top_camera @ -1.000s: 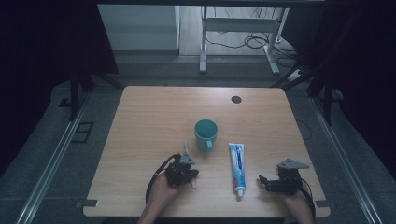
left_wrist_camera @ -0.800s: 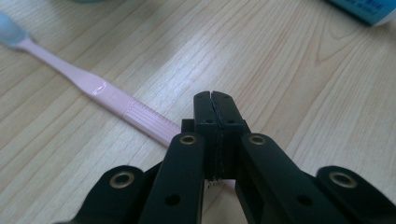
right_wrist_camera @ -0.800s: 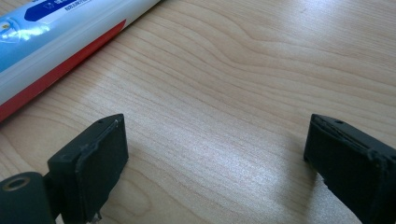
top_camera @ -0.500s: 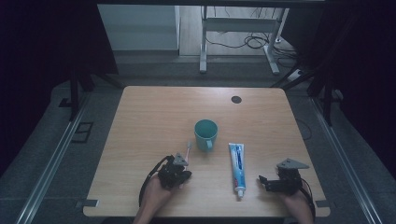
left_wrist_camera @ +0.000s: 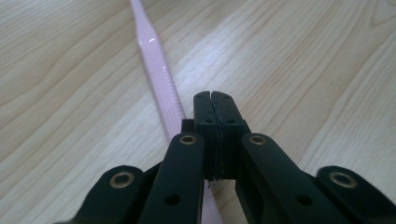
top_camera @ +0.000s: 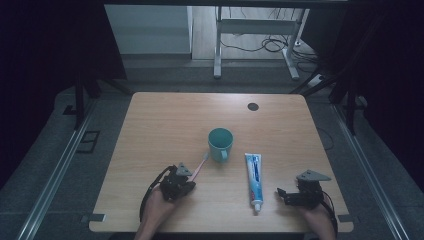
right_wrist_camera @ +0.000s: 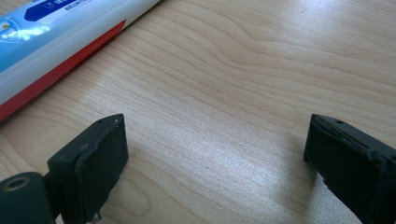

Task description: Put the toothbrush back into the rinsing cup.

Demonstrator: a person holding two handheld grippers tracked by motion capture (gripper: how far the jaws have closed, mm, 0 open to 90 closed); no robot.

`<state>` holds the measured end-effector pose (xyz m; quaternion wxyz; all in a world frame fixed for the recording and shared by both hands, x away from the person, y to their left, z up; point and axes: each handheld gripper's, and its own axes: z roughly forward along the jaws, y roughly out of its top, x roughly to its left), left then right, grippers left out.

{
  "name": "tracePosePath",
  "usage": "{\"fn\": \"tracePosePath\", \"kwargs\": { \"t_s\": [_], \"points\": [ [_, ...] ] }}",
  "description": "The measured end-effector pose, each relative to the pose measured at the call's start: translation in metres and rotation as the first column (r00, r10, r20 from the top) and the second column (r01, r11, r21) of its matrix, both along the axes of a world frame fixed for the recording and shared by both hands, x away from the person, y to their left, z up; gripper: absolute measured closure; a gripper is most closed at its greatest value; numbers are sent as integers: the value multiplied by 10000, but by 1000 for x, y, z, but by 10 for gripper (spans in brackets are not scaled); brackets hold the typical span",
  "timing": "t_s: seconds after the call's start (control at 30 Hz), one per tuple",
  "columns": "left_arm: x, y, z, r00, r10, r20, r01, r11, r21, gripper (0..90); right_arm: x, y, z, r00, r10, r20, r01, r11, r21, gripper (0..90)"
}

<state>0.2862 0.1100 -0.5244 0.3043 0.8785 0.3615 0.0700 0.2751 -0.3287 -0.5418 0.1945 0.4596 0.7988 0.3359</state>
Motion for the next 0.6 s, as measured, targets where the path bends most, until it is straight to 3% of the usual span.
{"fn": "tracePosePath", "kwargs": {
  "t_s": [0.2, 0.6],
  "points": [
    [0, 12, 0, 9997, 236, -28, -236, 9997, 86, 894, 0, 0, 0, 10000, 9, 20, -9, 10000, -3, 57],
    [3, 15, 11, 9997, 225, 3, -225, 9997, 82, 842, 0, 0, 0, 10000, 20, 23, -20, 10000, -11, 57]
  ]
}}
